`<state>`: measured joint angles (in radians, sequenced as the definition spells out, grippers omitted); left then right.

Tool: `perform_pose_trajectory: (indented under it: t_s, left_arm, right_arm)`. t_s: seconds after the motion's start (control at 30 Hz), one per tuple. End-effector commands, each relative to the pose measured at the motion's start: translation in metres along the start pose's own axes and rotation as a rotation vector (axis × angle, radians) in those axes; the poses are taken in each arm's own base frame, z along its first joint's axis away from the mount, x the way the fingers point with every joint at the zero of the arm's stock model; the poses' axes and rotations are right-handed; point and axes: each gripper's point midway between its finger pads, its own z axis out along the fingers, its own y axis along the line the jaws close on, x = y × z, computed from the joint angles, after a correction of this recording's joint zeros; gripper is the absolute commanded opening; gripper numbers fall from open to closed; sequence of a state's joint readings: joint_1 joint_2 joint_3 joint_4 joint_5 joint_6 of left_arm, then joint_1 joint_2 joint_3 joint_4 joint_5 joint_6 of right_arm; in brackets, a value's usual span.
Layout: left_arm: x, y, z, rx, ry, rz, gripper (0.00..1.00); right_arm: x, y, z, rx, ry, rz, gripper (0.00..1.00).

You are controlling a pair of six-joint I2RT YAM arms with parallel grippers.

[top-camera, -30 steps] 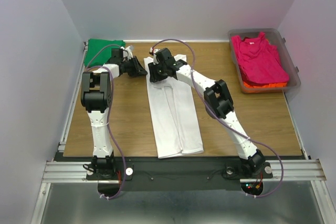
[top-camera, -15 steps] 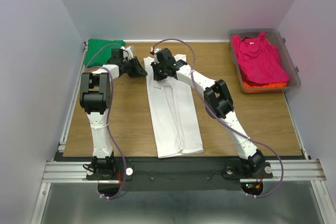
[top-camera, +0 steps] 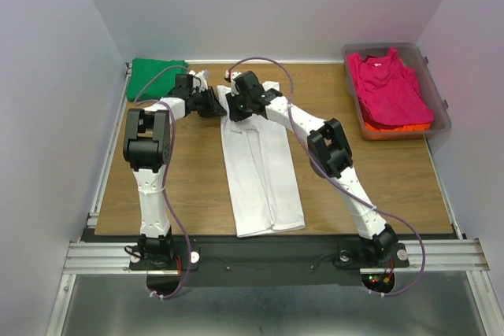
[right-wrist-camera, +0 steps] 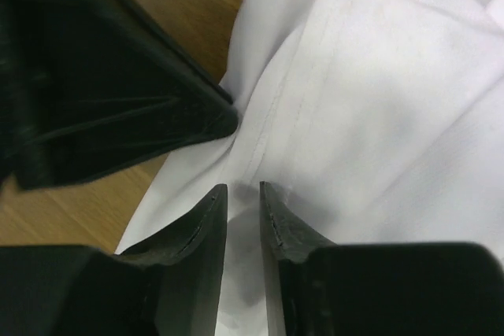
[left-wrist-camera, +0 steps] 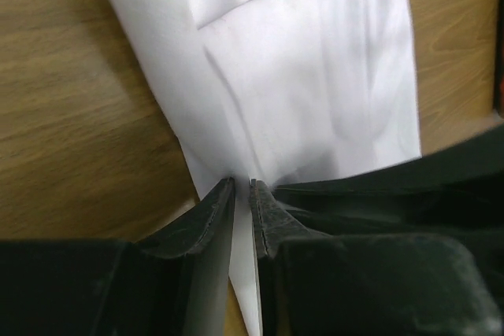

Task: Fold and stack the t-shirts
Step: Fold the tshirt

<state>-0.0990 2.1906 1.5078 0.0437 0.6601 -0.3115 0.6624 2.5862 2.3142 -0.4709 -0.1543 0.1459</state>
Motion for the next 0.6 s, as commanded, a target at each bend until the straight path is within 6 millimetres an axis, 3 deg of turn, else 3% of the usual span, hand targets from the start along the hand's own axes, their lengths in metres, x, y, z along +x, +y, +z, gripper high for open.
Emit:
perform_pose_trajectory:
  t_s: [0.0, 0.03, 0.17, 0.43, 0.57]
  left_arm:
    - [0.004, 0.032, 0.008, -0.100, 0.011, -0.034, 0.24]
    - [0.005, 0.039, 0.007, -0.117, 0.010, -0.045, 0.23]
    - [0.004, 0.035, 0.001, -0.092, -0.002, -0.068, 0.23]
    - [-0.047, 0.010, -0.052, -0.068, -0.180, 0.005, 0.25]
    - [-0.055, -0.009, -0.063, -0.023, -0.204, 0.034, 0.32]
  right_arm:
    - [-0.066, 0.018, -0.053, -0.017, -0.156, -0.079, 0.32]
    - [-0.071, 0.019, -0.061, -0.014, -0.167, -0.083, 0.33]
    - [-0.063, 0.017, -0.064, -0.007, -0.147, -0.098, 0.33]
    - [-0.053, 0.013, -0.060, 0.002, -0.123, -0.103, 0.29]
    - [-0.057, 0.020, -0.060, -0.031, -0.132, -0.100, 0.30]
